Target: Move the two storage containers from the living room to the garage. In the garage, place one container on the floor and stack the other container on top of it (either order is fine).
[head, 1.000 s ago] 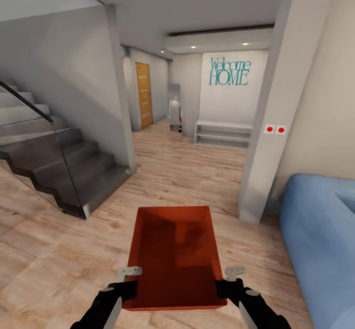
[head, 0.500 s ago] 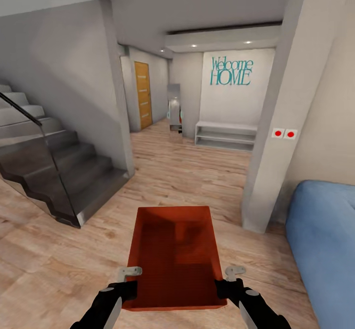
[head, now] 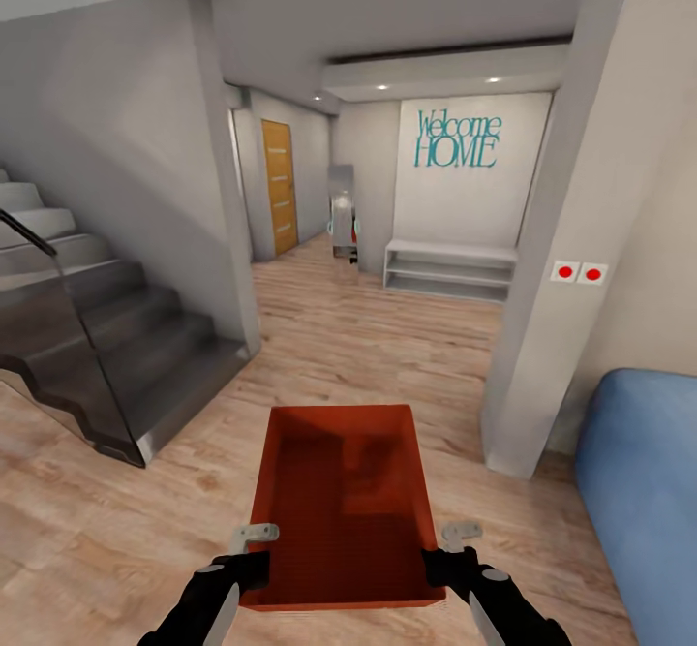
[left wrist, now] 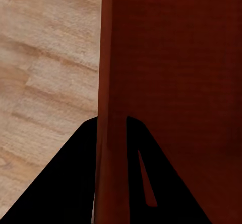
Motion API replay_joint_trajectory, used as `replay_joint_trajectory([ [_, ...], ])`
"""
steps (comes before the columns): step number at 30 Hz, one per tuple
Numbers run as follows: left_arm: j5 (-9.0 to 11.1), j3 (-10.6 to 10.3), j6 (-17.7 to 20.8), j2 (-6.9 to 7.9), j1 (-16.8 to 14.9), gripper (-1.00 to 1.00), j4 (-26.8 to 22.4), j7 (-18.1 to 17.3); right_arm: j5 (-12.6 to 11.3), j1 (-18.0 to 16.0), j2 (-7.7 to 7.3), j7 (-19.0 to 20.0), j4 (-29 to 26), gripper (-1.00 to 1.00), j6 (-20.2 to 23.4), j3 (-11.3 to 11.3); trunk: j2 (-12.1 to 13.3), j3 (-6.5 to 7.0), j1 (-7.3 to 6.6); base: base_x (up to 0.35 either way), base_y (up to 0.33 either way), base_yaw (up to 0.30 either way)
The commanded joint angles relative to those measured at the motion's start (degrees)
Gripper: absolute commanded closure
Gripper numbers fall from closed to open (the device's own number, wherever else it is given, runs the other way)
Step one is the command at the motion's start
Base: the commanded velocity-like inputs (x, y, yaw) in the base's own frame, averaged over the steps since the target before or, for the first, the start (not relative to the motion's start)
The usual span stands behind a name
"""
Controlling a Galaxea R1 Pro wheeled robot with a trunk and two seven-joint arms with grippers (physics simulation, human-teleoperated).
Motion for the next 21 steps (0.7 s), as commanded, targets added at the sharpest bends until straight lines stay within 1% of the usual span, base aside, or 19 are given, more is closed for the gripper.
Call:
replay_joint_trajectory([
  [1, -0.7, -0.1, 0.4, 0.63, 0.0, 1.0, 0.0, 0.7, -0.9, -0.1, -0.06, 1.0, -0.3, 1.0, -1.0, 0.6, -0.1, -0.09, 0.05, 0.329, 0.0, 0.0],
  [21, -0.7, -0.1, 0.4, 0.63, 0.0, 1.0, 0.0, 0.7, -1.0, -0.1, -0.06, 0.9, -0.3, 1.0, -1.0, 0.6, -0.1, -0.09, 0.05, 0.329, 0.0, 0.0],
])
